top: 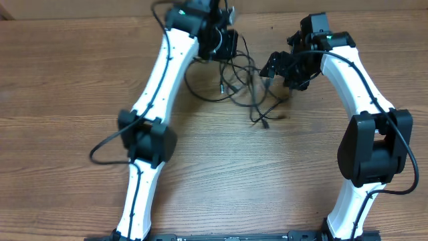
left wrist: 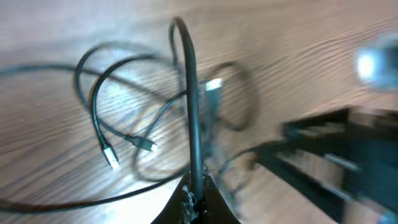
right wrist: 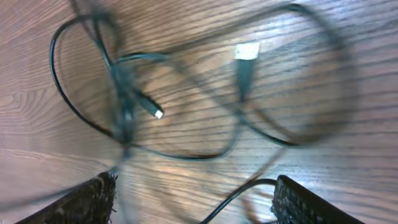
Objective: Untangle cables
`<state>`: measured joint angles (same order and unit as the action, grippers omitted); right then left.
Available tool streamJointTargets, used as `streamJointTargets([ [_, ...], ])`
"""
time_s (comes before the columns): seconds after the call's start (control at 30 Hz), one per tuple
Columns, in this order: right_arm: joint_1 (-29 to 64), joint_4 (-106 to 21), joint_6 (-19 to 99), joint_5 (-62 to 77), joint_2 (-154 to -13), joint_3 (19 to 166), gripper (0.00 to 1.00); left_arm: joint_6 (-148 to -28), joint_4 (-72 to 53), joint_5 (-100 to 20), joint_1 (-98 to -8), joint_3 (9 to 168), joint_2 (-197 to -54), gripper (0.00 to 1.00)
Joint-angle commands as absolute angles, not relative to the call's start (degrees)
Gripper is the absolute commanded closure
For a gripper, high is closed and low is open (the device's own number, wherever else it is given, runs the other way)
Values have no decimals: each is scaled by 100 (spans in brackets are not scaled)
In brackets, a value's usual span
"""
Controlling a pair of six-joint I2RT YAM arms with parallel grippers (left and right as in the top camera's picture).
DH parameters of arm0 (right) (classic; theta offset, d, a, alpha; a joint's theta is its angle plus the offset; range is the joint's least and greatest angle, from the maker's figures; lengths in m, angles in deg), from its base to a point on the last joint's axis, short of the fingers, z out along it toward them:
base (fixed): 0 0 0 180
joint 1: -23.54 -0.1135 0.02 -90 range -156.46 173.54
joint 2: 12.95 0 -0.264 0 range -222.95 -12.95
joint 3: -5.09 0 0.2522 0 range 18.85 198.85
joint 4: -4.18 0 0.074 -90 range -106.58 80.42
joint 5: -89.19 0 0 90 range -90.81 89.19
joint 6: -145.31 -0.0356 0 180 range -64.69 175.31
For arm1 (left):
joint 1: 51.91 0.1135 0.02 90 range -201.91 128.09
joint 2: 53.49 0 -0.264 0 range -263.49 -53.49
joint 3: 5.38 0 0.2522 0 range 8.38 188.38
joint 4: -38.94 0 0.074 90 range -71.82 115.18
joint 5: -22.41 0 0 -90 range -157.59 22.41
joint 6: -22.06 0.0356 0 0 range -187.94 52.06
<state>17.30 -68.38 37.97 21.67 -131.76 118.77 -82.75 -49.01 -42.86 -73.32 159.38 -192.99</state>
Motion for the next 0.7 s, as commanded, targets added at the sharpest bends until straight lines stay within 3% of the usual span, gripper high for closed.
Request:
streamJointTargets([
  [0.0, 1673, -6746, 3554, 2160, -13202, 11654, 21, -8139, -4982, -4610, -7325, 15940, -18510, 96],
  [0.4, 1673, -6589, 3583, 2657, -13202, 11468, 25, -7868, -5284, -5578, -7330, 15940, -17561, 96],
  [0.67, 1673, -6408, 3585, 3677, -13202, 11468, 41, -7822, -6346, -5563, -7352, 15927, -17959, 96],
])
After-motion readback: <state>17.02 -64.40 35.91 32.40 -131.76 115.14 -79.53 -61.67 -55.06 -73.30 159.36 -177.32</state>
